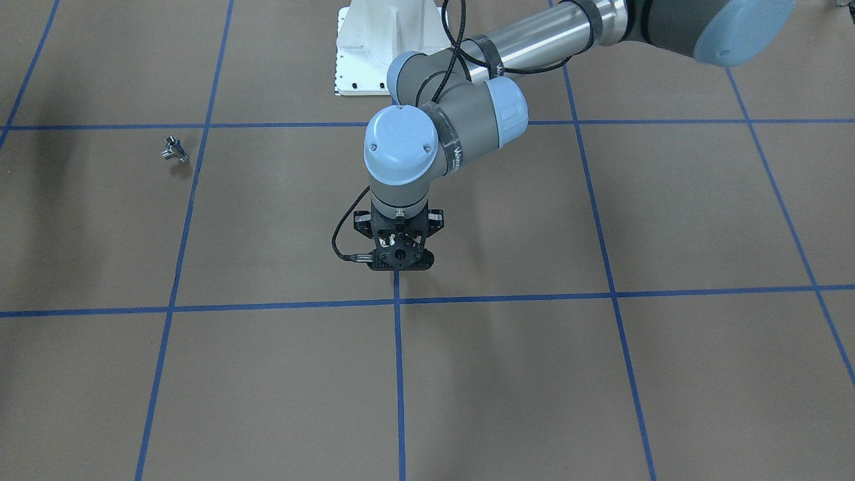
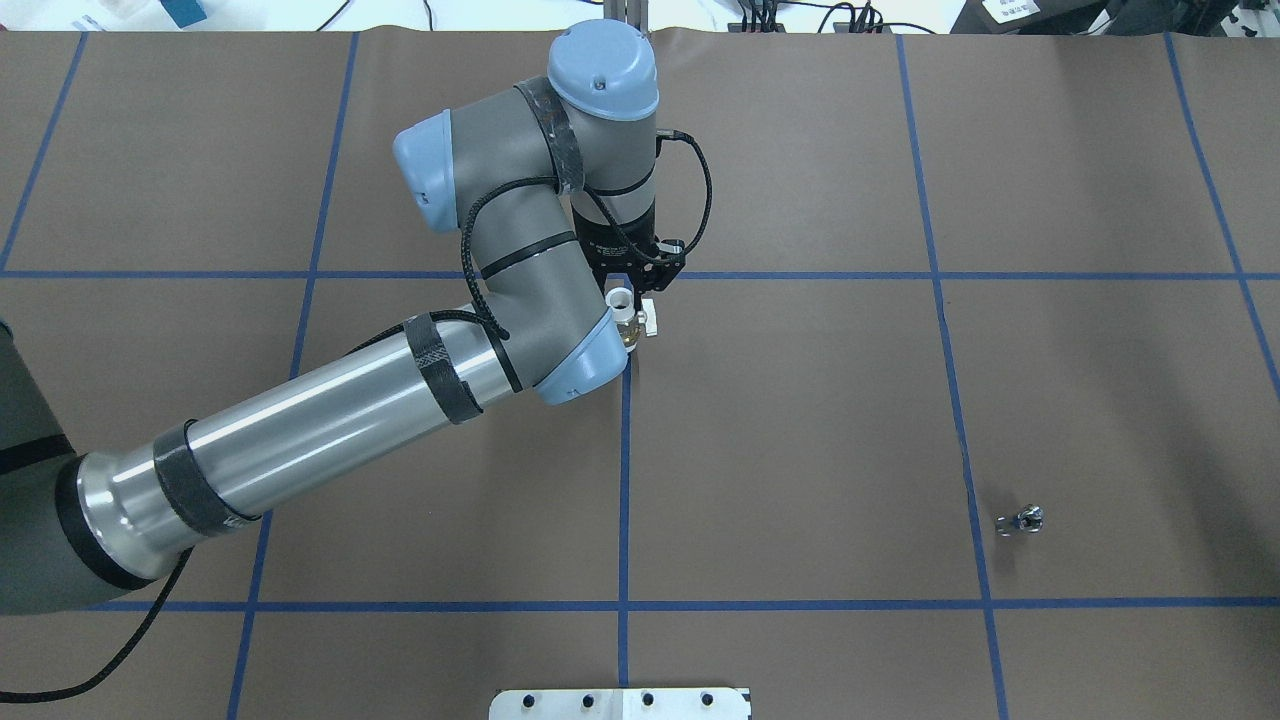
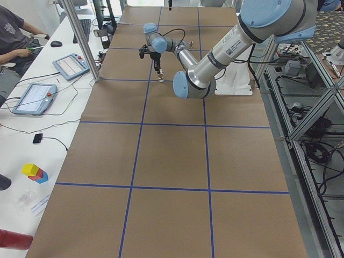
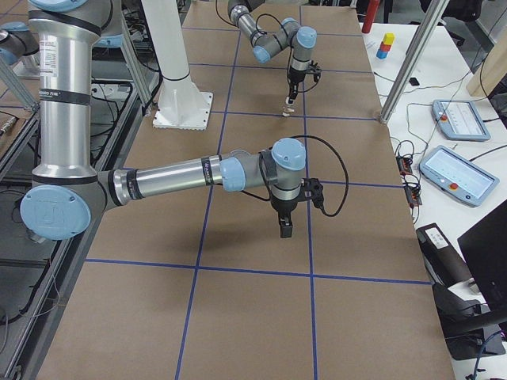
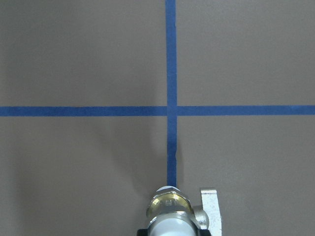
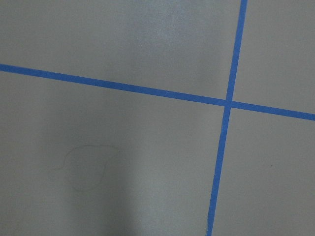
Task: Assemble PPR valve and pipe with both arms
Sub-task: 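Lower the valve upright onto the table center and open the left gripper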
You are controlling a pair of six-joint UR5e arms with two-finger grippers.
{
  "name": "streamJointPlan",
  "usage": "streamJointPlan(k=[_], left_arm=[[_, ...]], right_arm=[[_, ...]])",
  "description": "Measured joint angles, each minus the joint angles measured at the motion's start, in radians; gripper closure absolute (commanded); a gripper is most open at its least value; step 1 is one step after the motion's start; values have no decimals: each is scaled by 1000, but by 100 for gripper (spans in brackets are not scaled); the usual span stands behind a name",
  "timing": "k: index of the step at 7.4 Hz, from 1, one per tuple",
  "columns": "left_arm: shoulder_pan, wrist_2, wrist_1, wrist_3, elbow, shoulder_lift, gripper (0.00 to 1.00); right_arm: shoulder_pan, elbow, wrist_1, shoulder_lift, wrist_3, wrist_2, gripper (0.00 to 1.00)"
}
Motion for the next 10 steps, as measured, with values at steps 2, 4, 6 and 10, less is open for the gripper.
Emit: streamJointPlan(k=[2, 4, 6, 10], left_arm=[[2, 0, 0, -1, 2, 0, 95], [3, 0, -4, -2, 3, 0, 39], [7, 1, -21, -3, 5, 2, 1], [7, 1, -28, 1, 1, 6, 0]], right_arm=[[0, 0, 0, 0, 0, 1, 1], [0, 0, 0, 0, 0, 1, 1], [0, -1, 0, 1, 0, 1, 1], [0, 0, 0, 2, 0, 1, 1]])
